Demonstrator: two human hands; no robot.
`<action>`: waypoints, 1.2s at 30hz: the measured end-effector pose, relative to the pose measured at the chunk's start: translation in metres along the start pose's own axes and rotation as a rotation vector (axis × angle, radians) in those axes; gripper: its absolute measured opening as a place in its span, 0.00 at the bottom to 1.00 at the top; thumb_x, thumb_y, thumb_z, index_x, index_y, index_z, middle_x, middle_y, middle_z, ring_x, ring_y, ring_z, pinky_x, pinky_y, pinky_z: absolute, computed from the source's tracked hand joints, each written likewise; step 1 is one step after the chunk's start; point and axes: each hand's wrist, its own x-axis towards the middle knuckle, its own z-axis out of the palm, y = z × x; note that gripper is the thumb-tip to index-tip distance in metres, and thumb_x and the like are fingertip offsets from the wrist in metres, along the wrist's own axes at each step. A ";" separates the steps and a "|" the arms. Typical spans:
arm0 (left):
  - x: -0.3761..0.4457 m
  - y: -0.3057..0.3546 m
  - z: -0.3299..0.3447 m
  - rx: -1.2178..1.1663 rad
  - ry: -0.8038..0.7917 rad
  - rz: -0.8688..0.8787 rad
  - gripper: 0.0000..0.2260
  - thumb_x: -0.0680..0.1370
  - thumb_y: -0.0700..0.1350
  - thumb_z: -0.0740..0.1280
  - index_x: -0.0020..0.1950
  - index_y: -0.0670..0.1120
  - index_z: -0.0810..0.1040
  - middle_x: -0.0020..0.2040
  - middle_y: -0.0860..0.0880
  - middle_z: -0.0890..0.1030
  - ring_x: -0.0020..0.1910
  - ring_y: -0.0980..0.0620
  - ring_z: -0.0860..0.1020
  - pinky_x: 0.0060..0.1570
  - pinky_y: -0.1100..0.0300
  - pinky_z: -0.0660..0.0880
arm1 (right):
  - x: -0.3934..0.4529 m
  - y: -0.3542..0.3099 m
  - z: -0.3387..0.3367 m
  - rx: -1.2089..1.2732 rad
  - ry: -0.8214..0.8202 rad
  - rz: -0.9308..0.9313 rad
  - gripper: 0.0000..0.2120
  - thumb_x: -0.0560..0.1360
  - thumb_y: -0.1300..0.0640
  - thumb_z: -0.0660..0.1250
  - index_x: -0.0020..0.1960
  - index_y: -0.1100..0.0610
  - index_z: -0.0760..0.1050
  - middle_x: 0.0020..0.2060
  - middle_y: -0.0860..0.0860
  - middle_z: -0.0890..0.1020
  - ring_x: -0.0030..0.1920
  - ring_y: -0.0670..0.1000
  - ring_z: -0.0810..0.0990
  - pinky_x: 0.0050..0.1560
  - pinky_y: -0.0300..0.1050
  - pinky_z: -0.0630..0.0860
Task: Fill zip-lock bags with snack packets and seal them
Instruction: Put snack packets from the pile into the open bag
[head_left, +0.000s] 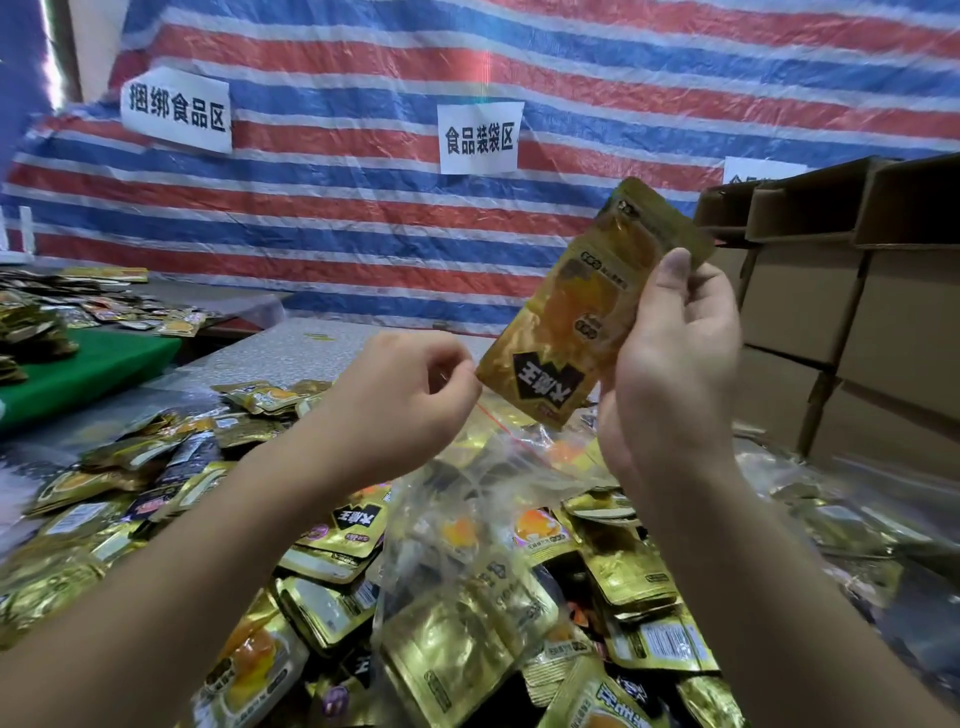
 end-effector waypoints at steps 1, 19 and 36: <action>0.000 0.000 -0.001 -0.010 0.006 -0.018 0.11 0.78 0.40 0.63 0.38 0.39 0.80 0.30 0.45 0.76 0.30 0.52 0.71 0.29 0.60 0.64 | -0.003 0.002 -0.001 -0.065 -0.043 -0.110 0.09 0.85 0.52 0.56 0.47 0.52 0.69 0.37 0.49 0.76 0.40 0.51 0.73 0.44 0.53 0.78; 0.001 0.003 -0.014 -0.152 -0.115 0.011 0.13 0.76 0.45 0.55 0.44 0.42 0.78 0.35 0.45 0.79 0.36 0.45 0.77 0.39 0.42 0.75 | 0.014 -0.011 -0.026 -0.739 -0.798 -0.183 0.06 0.82 0.56 0.64 0.50 0.57 0.79 0.40 0.59 0.85 0.41 0.66 0.82 0.38 0.66 0.79; 0.003 0.004 -0.008 -0.271 0.066 -0.017 0.05 0.77 0.39 0.70 0.47 0.48 0.83 0.40 0.52 0.85 0.42 0.55 0.83 0.46 0.53 0.80 | 0.010 -0.006 -0.023 -0.998 -0.895 -0.256 0.14 0.81 0.49 0.64 0.42 0.54 0.82 0.29 0.48 0.79 0.30 0.44 0.74 0.31 0.39 0.69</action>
